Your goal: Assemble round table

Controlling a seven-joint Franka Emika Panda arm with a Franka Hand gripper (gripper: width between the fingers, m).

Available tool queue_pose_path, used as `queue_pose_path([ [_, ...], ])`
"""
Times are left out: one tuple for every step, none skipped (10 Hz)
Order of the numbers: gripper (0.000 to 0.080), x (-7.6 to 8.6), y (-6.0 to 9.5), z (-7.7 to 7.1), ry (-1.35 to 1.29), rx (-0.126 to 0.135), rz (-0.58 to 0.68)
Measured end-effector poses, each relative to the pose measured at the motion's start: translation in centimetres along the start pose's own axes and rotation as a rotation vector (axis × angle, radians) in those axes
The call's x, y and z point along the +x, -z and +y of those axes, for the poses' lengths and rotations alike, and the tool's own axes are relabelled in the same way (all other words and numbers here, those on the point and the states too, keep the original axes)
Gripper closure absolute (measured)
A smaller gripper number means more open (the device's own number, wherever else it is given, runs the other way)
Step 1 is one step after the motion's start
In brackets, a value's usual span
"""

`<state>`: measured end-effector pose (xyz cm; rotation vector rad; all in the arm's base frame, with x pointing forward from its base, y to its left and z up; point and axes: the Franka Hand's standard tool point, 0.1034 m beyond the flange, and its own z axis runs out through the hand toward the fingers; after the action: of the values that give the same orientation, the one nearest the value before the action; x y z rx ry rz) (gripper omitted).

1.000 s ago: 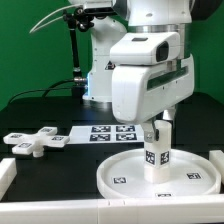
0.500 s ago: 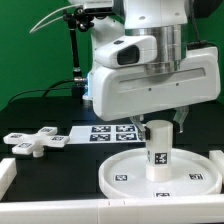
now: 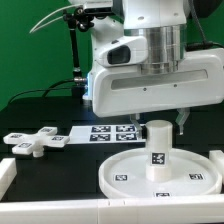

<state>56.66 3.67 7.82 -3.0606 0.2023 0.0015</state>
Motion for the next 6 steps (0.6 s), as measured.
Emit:
queue_pose_path([
  [0.0382, -0.07, -0.04, 0.06, -0.112, 0.011, -0.003],
  [0.0382, -0.25, -0.12, 0.05, -0.241, 0.022, -0.008],
  [0.0382, -0.34, -0.16, -0.03, -0.361, 0.025, -0.011],
  [0.0382, -0.33, -0.16, -0.03, -0.44, 0.025, -0.012],
  [0.0381, -0.33, -0.16, -0.04, -0.474, 0.025, -0.013],
  [0.0381, -0.33, -0.16, -0.07, -0.528, 0.027, -0.014],
])
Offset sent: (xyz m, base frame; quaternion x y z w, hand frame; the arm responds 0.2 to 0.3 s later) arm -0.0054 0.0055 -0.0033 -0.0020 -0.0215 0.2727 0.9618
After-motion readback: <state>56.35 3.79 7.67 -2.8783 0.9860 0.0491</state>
